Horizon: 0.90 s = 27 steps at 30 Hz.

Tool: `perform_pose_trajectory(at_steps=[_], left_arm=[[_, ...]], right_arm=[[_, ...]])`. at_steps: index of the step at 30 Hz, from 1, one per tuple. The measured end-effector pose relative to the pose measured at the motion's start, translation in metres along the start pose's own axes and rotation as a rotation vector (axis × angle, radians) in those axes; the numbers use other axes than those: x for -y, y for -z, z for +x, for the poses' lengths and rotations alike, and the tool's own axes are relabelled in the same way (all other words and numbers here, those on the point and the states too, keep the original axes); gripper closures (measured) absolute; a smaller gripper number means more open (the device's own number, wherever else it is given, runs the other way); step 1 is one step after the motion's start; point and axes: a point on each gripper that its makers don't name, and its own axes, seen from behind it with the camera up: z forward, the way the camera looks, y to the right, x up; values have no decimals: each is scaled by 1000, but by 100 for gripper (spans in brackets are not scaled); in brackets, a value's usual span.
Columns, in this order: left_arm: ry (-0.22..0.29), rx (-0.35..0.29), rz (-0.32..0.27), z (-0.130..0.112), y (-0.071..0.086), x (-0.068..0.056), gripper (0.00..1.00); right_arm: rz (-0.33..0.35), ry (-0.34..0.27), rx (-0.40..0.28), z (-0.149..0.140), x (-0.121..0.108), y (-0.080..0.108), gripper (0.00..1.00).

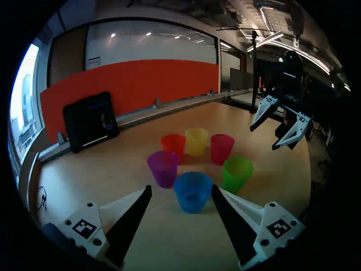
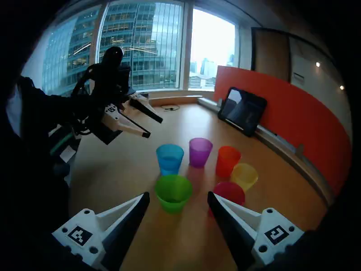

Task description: Pour water

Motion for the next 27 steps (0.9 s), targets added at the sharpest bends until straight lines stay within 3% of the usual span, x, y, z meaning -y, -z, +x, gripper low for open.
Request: perform_pose_trajectory(at_steps=[16, 27], left_arm=[[-6, 96, -35, -42, -25, -3, 2], [-6, 127, -75, -54, -43, -10, 2]], right_arm=[[21, 8, 59, -34, 2, -38, 1], [44, 4, 69, -42, 3, -61, 0]])
